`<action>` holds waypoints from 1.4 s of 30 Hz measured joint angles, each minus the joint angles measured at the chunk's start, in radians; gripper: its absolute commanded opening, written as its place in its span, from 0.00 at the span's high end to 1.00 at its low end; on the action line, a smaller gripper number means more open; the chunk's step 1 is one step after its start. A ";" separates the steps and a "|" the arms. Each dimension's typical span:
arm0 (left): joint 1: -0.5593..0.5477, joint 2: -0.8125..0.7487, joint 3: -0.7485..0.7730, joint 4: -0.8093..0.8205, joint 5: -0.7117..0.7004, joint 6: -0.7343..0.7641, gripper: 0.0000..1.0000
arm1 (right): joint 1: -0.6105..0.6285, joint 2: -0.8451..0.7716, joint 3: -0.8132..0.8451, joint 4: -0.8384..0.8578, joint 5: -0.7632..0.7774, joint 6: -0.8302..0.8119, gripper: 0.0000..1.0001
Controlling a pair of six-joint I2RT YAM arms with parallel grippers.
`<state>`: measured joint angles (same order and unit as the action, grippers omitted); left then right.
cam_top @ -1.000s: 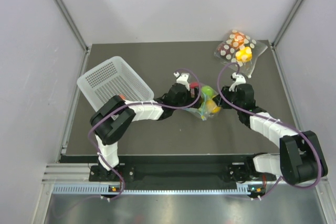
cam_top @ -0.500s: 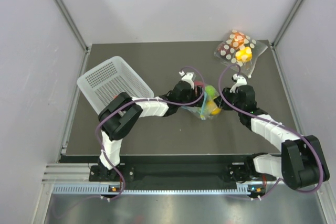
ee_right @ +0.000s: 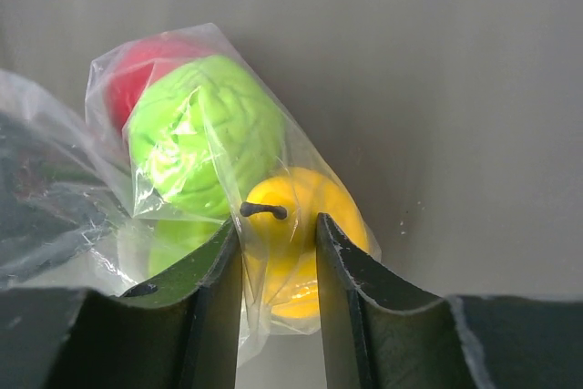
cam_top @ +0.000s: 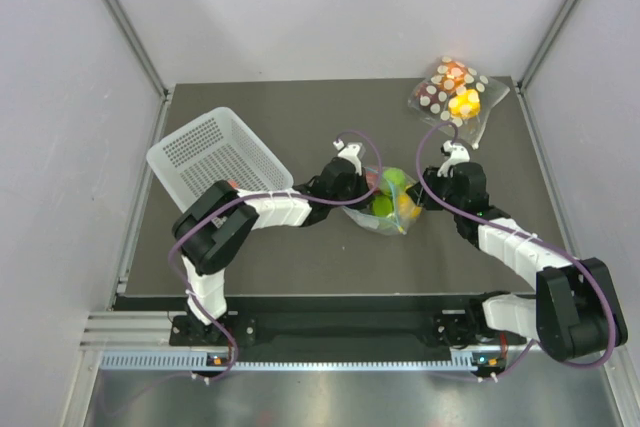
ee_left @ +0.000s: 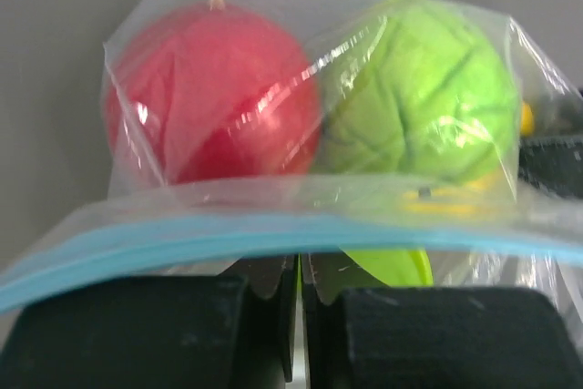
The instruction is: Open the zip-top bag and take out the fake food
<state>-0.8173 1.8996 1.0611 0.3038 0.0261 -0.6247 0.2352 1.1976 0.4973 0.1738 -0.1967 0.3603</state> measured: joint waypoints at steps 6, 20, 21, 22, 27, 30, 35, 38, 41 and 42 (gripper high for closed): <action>-0.004 -0.069 -0.026 -0.038 0.020 0.008 0.98 | 0.000 0.000 0.001 -0.002 0.003 -0.001 0.73; -0.004 -0.066 -0.014 -0.102 0.088 -0.008 0.47 | 0.000 -0.008 0.001 -0.011 0.011 -0.007 0.67; -0.004 -0.059 -0.008 -0.103 0.092 -0.010 0.46 | 0.000 -0.008 0.001 -0.011 0.011 -0.008 0.67; -0.004 -0.050 -0.001 -0.105 0.097 -0.012 0.43 | 0.000 -0.009 0.001 -0.012 0.011 -0.009 0.67; -0.004 -0.017 0.011 -0.108 0.124 -0.030 0.31 | 0.000 -0.010 0.001 -0.013 0.011 -0.010 0.66; -0.002 -0.004 0.020 -0.104 0.142 -0.040 0.31 | 0.000 -0.010 0.001 -0.013 0.012 -0.010 0.66; -0.002 0.008 0.024 -0.085 0.151 -0.064 0.27 | 0.000 -0.010 0.001 -0.013 0.012 -0.010 0.66; -0.002 0.008 0.024 -0.070 0.149 -0.084 0.25 | 0.000 -0.010 0.001 -0.012 0.011 -0.010 0.66; -0.002 0.015 0.024 -0.048 0.150 -0.099 0.25 | 0.000 -0.010 0.001 -0.012 0.011 -0.010 0.65; -0.002 0.023 0.024 -0.038 0.151 -0.104 0.24 | 0.000 -0.009 0.001 -0.012 0.011 -0.010 0.65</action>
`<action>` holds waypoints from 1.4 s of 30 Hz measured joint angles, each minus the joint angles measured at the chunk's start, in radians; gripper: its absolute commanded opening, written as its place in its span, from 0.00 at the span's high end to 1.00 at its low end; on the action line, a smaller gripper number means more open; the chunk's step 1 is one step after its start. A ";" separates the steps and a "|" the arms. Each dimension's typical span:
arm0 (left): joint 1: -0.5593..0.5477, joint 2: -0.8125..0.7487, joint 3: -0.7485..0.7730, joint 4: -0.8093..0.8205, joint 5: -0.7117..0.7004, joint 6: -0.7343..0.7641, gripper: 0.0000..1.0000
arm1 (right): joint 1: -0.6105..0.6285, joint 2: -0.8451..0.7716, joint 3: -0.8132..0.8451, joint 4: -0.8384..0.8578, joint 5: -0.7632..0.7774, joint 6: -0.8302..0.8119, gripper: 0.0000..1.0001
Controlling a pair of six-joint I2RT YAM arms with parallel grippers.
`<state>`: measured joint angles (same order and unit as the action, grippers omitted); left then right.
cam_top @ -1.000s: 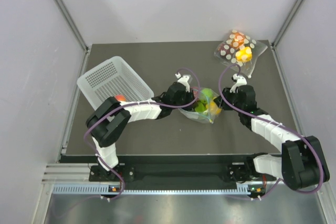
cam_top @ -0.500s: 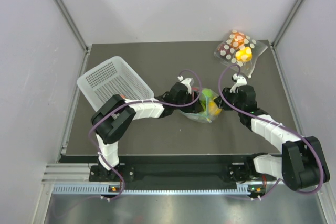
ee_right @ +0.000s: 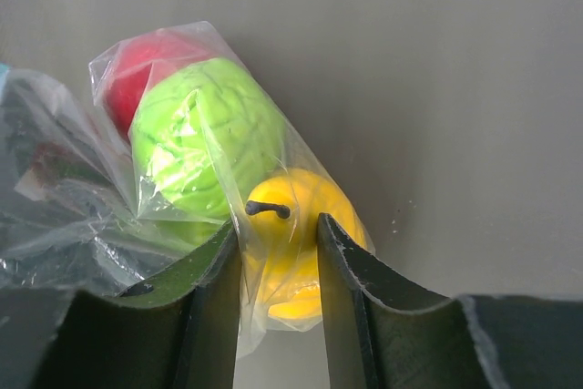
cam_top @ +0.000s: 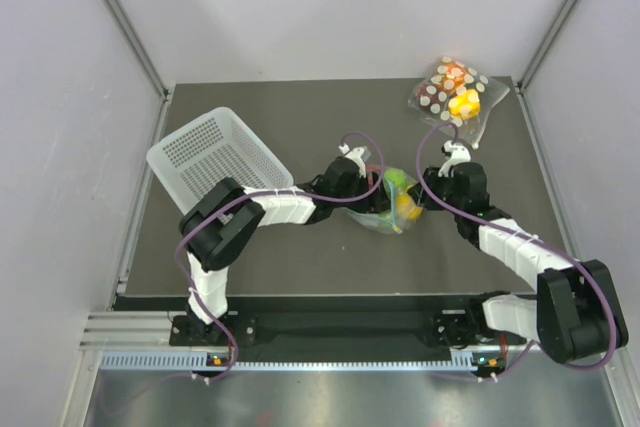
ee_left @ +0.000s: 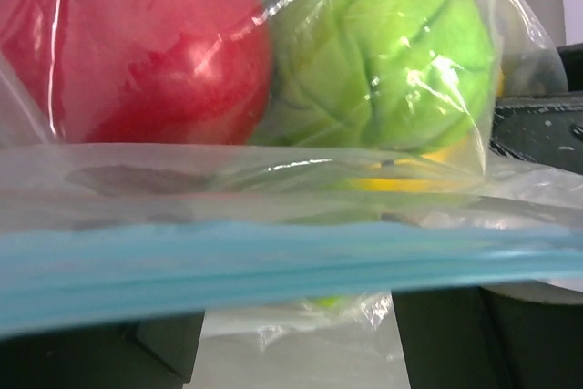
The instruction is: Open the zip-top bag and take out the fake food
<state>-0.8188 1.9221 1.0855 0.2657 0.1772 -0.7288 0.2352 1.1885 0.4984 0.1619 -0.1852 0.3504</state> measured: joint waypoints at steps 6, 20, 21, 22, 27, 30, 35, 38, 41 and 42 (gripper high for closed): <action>0.008 0.061 0.017 0.043 0.028 -0.034 0.23 | -0.001 0.000 0.000 0.000 0.005 -0.003 0.65; 0.025 0.068 0.014 0.103 0.079 -0.066 0.85 | -0.010 0.000 0.000 0.002 0.035 -0.014 0.65; 0.026 0.062 0.005 0.108 0.081 -0.066 0.87 | -0.010 0.000 0.000 0.002 0.031 -0.014 0.64; 0.027 0.054 -0.006 0.110 0.081 -0.066 0.88 | -0.009 0.000 0.000 0.002 0.025 -0.013 0.65; 0.034 0.011 -0.051 0.107 0.084 -0.065 0.89 | -0.008 0.000 0.000 -0.002 0.002 -0.008 0.65; 0.036 -0.032 -0.075 0.090 0.079 -0.058 0.89 | -0.008 0.000 0.000 -0.003 -0.005 -0.007 0.64; 0.043 -0.114 -0.098 0.054 0.060 -0.031 0.89 | -0.008 0.000 0.000 -0.004 -0.008 -0.007 0.65; 0.050 -0.167 -0.121 0.056 0.045 -0.018 0.89 | -0.008 0.000 0.000 -0.004 -0.008 -0.007 0.65; 0.056 -0.212 -0.154 0.069 0.032 -0.002 0.89 | -0.008 0.000 0.000 -0.004 -0.008 -0.006 0.65; 0.057 -0.223 -0.168 0.082 0.031 0.002 0.89 | -0.008 0.000 0.000 -0.004 -0.008 -0.007 0.65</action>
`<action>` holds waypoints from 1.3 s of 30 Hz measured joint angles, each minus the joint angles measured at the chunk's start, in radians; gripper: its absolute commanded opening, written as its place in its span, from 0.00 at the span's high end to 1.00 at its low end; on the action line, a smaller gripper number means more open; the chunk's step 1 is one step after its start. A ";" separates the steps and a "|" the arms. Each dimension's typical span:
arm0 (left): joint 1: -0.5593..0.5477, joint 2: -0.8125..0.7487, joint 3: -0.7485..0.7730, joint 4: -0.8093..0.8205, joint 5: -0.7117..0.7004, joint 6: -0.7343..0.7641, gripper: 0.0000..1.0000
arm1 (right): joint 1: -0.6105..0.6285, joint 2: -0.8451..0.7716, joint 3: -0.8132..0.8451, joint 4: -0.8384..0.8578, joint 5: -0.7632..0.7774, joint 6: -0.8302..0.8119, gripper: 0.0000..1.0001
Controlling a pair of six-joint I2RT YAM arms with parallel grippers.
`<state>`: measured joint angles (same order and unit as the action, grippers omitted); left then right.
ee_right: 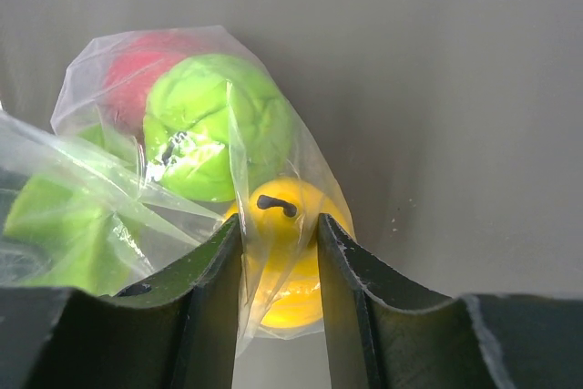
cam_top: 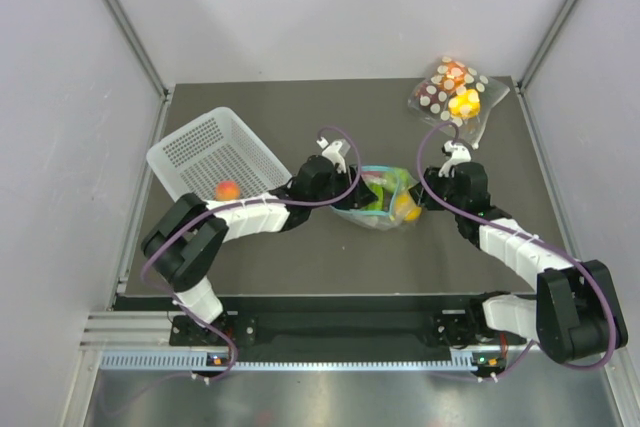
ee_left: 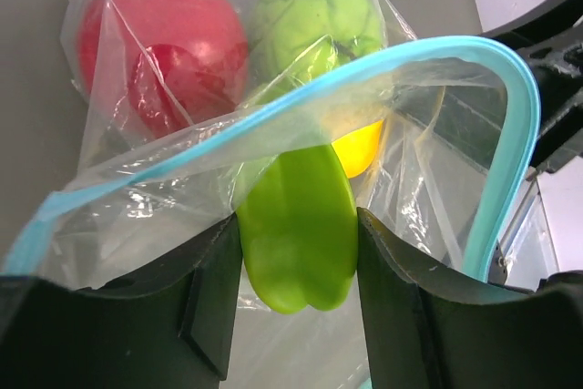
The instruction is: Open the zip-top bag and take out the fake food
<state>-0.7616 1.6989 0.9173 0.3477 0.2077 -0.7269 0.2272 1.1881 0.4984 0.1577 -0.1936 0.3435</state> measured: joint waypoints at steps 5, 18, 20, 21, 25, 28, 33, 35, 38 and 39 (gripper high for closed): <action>0.005 -0.031 -0.038 0.027 0.015 0.019 0.88 | 0.000 0.000 0.000 -0.001 0.000 0.000 0.65; 0.088 -0.143 -0.117 0.105 0.183 -0.022 0.87 | 0.000 0.002 0.000 -0.001 0.000 0.000 0.64; 0.101 -0.156 -0.123 0.118 0.198 -0.032 0.87 | 0.000 0.002 0.000 -0.001 0.000 0.000 0.64; 0.108 -0.165 -0.127 0.124 0.202 -0.035 0.87 | 0.000 0.002 0.000 -0.001 0.000 0.000 0.64; 0.124 -0.200 -0.136 0.142 0.208 -0.039 0.87 | 0.000 0.005 0.000 0.002 0.003 -0.001 0.65; 0.140 -0.220 -0.136 0.157 0.209 -0.038 0.87 | 0.000 0.005 0.000 0.002 0.008 -0.001 0.64; 0.174 -0.240 -0.132 0.163 0.195 -0.022 0.87 | 0.000 0.003 0.000 -0.001 0.009 -0.002 0.64; 0.192 -0.254 -0.125 0.143 0.187 -0.005 0.87 | 0.000 -0.003 0.000 -0.010 0.010 -0.002 0.64; 0.234 -0.303 -0.117 0.103 0.164 0.026 0.86 | 0.000 -0.015 0.000 -0.027 0.013 -0.003 0.64; 0.253 -0.329 -0.116 0.082 0.151 0.038 0.86 | 0.000 -0.018 0.000 -0.032 0.013 -0.003 0.64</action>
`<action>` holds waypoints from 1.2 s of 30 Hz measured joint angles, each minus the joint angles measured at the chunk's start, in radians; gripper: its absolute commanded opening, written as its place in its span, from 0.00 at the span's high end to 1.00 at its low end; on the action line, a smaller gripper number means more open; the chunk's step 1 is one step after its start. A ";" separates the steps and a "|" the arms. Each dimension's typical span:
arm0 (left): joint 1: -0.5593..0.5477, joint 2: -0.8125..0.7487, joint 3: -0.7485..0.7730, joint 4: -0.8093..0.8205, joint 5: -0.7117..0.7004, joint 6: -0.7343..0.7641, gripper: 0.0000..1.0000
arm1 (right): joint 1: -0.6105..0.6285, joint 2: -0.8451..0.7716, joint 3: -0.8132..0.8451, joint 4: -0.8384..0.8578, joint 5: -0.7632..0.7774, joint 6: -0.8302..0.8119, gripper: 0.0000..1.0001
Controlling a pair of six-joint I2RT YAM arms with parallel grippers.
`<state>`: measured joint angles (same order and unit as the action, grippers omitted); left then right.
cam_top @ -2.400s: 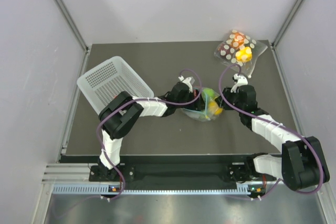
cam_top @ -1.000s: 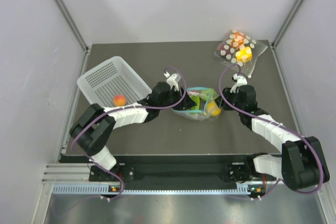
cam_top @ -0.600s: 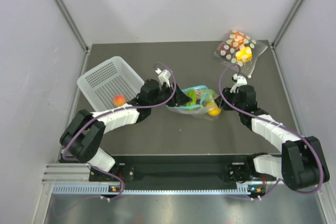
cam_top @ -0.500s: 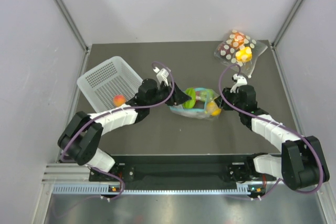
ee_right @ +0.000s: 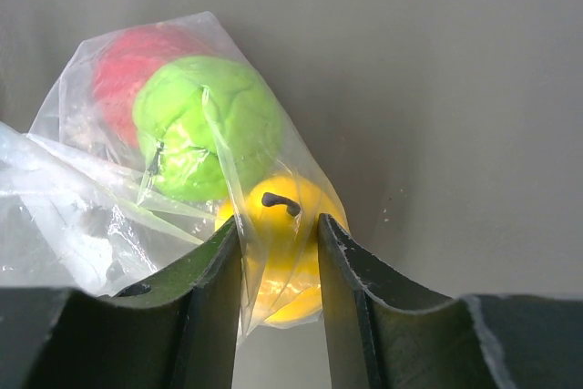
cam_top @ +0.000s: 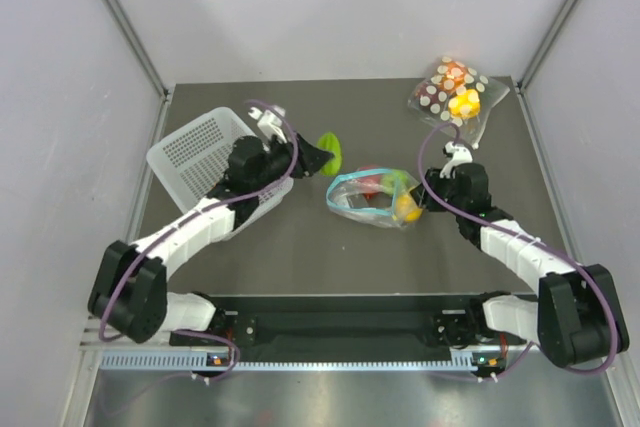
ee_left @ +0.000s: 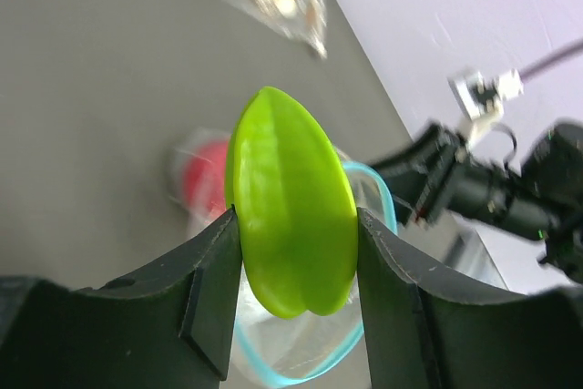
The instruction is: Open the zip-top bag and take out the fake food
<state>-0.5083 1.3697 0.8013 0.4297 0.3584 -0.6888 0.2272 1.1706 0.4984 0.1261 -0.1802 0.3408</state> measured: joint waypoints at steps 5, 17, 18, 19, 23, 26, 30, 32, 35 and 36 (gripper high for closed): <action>0.114 -0.173 0.004 -0.154 -0.113 0.089 0.84 | 0.000 -0.006 0.000 -0.010 0.002 0.000 0.64; 0.451 -0.328 0.019 -0.526 -0.421 0.291 0.84 | 0.000 -0.027 0.000 -0.042 0.002 -0.006 0.63; 0.467 -0.322 0.019 -0.536 -0.436 0.300 0.84 | 0.000 -0.033 0.000 -0.051 0.002 -0.008 0.63; 0.483 -0.315 0.019 -0.544 -0.445 0.306 0.84 | 0.000 -0.039 0.000 -0.060 0.002 -0.008 0.62; 0.536 -0.263 0.019 -0.562 -0.465 0.326 0.82 | 0.000 -0.063 0.000 -0.097 0.002 -0.016 0.62; 0.560 -0.232 0.019 -0.579 -0.483 0.333 0.61 | 0.000 -0.075 0.000 -0.113 0.002 -0.024 0.62; 0.566 -0.230 0.019 -0.589 -0.510 0.341 0.34 | 0.000 -0.077 0.000 -0.120 0.002 -0.027 0.62; 0.566 -0.230 0.019 -0.591 -0.518 0.349 0.16 | 0.000 -0.077 0.000 -0.120 0.002 -0.027 0.62; 0.567 -0.230 0.019 -0.594 -0.531 0.348 0.08 | 0.000 -0.077 0.000 -0.120 0.002 -0.028 0.61; 0.567 -0.230 0.019 -0.596 -0.534 0.348 0.08 | 0.000 -0.077 0.000 -0.121 0.002 -0.029 0.61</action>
<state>0.0586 1.1400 0.8207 -0.1665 -0.1753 -0.3408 0.2272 1.0931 0.4984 0.0055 -0.1783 0.3119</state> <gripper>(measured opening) 0.915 0.384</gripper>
